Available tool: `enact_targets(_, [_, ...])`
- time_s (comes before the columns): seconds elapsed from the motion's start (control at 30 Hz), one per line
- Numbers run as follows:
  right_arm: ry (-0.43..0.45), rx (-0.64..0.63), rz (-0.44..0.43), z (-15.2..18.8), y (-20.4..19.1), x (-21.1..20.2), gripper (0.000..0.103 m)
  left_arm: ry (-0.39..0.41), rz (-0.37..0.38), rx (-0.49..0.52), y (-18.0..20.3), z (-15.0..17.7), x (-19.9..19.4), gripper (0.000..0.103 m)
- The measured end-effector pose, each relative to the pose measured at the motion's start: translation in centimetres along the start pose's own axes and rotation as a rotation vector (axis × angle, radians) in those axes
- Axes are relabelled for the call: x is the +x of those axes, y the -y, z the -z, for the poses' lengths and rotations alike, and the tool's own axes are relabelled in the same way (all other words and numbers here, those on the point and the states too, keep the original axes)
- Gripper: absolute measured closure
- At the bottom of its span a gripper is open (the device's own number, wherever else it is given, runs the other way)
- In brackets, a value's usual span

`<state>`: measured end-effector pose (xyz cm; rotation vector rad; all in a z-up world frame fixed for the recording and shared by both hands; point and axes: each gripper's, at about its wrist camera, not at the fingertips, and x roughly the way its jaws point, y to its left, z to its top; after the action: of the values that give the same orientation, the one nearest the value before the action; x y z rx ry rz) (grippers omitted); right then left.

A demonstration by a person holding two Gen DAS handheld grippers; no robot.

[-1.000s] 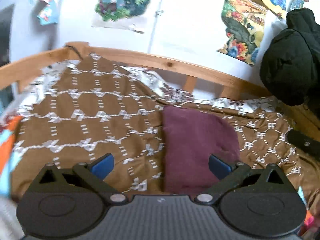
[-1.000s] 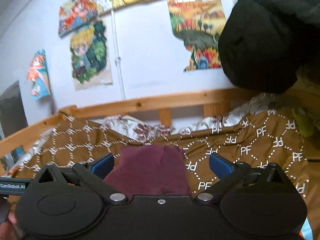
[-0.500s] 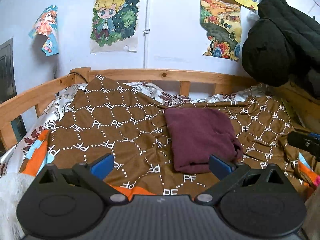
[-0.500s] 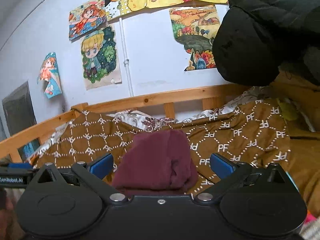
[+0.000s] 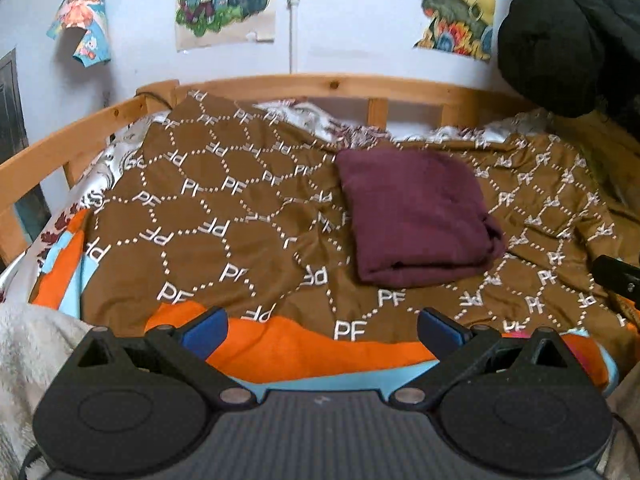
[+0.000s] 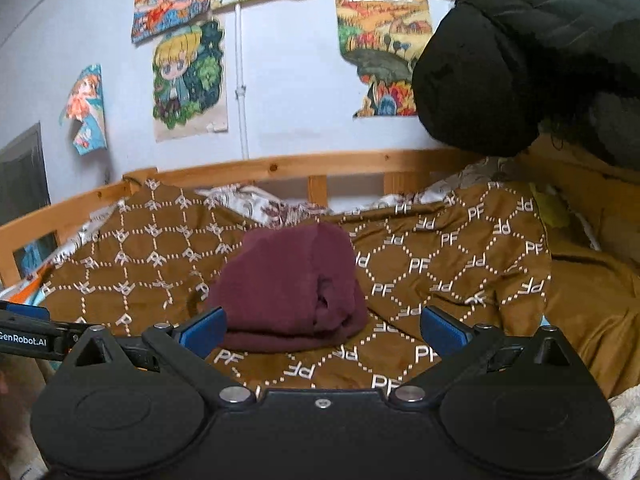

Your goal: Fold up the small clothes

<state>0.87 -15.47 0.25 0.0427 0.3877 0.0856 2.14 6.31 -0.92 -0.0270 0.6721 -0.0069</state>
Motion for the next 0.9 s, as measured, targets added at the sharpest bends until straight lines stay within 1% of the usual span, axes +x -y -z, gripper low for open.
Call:
enact_targets(0.13, [-0.029, 0.000, 0.019, 0.2, 0.1, 0.6, 0.001, -0.012, 0.006, 0.006, 0.2, 0.1, 0.4, 0.001])
enact_targets(0.33, [-0.058, 0.051, 0.039, 0.3, 1.0, 1.2, 0.001, -0.019, 0.001, 0.014, 0.2, 0.1, 0.5, 0.001])
enact_targets(0.5, [-0.062, 0.082, 0.043, 0.4, 1.4, 1.2, 0.001, -0.017, 0.001, 0.013, 0.2, 0.0, 0.4, 0.001])
enact_targets(0.9, [-0.066, 0.077, 0.046, 0.3, 1.3, 1.3, 0.001, -0.017, 0.001, 0.014, 0.2, 0.1, 0.4, 0.001])
